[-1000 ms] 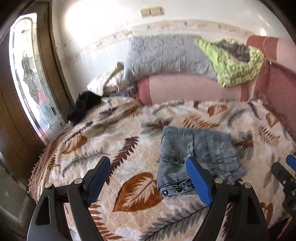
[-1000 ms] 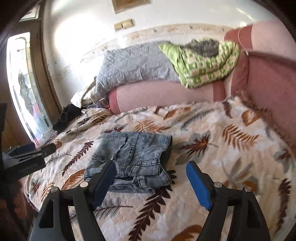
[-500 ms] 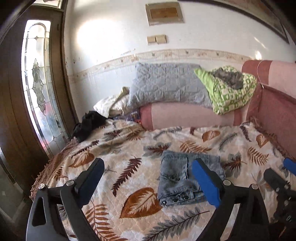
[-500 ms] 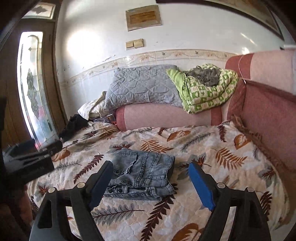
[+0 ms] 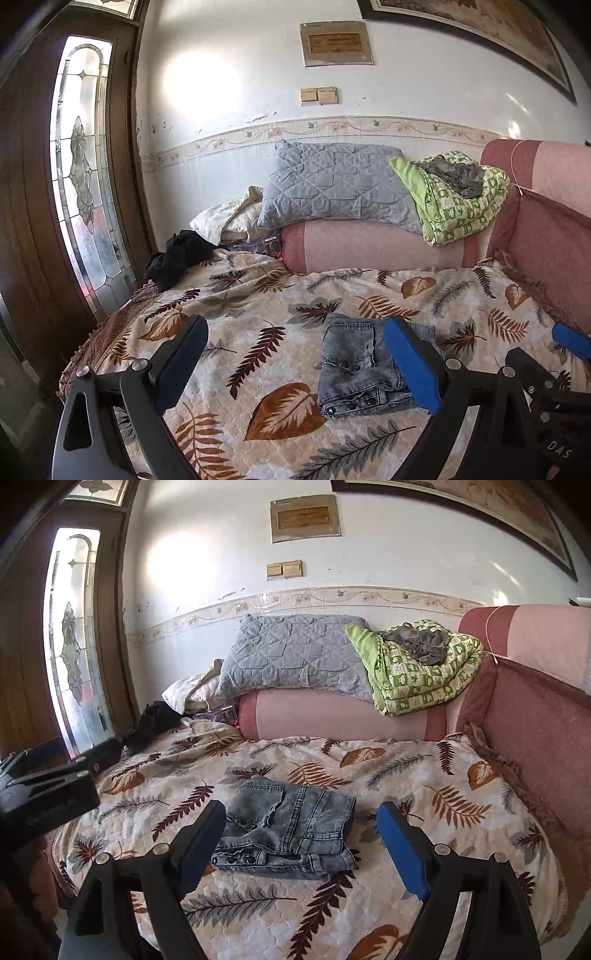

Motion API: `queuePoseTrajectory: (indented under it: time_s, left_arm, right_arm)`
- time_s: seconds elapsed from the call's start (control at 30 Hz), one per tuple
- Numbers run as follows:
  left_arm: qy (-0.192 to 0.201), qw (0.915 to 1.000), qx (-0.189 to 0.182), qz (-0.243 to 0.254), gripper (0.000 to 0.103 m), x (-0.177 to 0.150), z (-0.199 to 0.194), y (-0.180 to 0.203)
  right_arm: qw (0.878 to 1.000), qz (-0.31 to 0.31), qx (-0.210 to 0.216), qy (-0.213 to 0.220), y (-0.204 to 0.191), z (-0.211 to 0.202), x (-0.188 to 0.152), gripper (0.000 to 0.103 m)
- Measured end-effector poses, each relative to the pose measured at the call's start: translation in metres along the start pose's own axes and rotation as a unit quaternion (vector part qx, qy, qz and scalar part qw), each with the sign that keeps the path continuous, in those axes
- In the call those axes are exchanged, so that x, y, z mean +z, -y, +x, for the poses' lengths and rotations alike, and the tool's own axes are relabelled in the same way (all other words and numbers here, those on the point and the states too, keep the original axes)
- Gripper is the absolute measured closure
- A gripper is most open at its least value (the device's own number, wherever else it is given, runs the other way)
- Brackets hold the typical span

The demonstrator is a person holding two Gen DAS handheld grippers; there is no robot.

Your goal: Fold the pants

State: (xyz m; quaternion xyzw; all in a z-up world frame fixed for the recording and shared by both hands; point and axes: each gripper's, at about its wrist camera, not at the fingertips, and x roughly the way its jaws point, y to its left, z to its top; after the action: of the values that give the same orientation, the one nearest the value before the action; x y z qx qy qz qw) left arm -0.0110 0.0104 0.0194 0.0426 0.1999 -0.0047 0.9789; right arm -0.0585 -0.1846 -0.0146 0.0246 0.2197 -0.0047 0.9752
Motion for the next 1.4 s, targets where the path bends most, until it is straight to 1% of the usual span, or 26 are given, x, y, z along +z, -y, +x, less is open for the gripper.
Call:
queuePoseTrajectory:
  time_s: [0.3, 0.7, 1.1, 1.4]
  left_arm:
    - [-0.007, 0.9998, 0.006, -0.016, 0.007, -0.003, 0.004, -0.011]
    - [-0.01, 0.9998, 0.011, -0.009, 0.007, -0.007, 0.003, -0.012]
    - [-0.006, 0.9997, 0.016, -0.015, 0.007, -0.007, 0.0, -0.016]
    - [-0.01, 0.9996, 0.017, -0.02, 0.007, -0.008, 0.0, -0.018]
  right_arm:
    - [1.0, -0.013, 0.0, -0.012, -0.011, 0.007, -0.003, 0.017]
    - [1.0, -0.008, 0.003, -0.025, -0.013, 0.01, -0.01, 0.017]
    - [1.0, -0.01, 0.006, -0.029, -0.018, 0.012, -0.013, 0.017]
    - [1.0, -0.015, 0.007, -0.025, -0.021, 0.011, -0.012, 0.017]
